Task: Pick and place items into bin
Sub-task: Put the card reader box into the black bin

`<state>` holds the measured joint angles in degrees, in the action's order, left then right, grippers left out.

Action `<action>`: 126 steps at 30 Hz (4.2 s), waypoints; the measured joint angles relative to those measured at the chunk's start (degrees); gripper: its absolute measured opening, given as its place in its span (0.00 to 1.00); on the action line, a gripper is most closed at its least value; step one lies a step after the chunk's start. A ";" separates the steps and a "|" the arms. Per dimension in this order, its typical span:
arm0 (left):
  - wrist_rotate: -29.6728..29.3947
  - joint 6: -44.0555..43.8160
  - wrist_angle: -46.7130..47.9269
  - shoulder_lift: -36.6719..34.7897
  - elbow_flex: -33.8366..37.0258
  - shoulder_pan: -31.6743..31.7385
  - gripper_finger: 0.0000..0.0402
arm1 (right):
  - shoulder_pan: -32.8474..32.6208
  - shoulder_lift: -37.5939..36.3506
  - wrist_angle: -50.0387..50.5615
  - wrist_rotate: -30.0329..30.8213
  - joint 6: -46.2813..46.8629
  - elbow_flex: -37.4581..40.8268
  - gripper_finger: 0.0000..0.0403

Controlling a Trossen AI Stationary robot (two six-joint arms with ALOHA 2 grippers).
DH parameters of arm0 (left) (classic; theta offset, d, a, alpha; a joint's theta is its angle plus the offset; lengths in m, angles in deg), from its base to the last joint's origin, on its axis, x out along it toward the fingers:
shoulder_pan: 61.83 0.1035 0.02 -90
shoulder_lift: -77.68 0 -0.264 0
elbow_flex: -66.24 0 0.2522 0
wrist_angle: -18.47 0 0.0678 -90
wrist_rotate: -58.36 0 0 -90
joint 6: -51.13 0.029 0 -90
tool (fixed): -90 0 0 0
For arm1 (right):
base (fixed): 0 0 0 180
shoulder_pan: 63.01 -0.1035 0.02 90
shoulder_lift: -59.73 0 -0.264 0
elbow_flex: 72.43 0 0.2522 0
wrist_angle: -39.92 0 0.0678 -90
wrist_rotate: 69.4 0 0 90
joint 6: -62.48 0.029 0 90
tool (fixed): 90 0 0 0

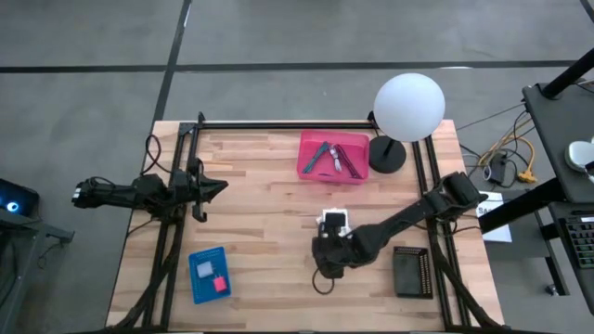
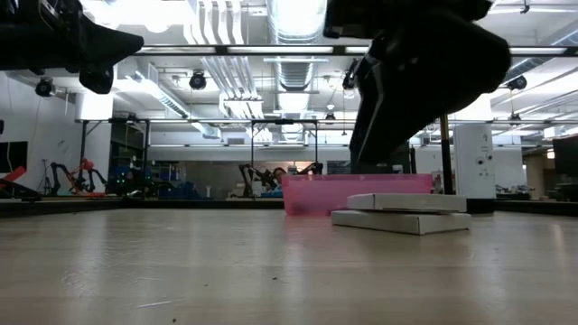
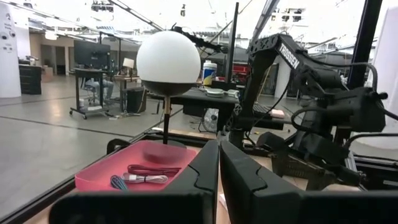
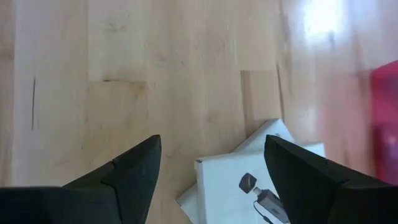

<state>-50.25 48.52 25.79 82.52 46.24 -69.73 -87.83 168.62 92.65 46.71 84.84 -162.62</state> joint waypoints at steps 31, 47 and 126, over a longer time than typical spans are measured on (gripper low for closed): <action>0.42 -0.03 -0.06 -0.09 0.00 0.01 0.00 | -1.42 8.94 5.32 7.28 10.78 -0.80 0.64; 0.52 -0.04 -0.03 0.00 0.00 0.00 0.00 | -1.48 8.85 5.15 6.91 13.52 -0.85 0.29; 0.98 -0.13 2.49 0.33 0.00 0.01 0.00 | -0.79 7.58 -0.81 8.88 7.35 2.67 0.36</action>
<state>-49.26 48.39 28.28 82.85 46.24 -69.72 -88.62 176.20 91.83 55.59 92.19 -159.95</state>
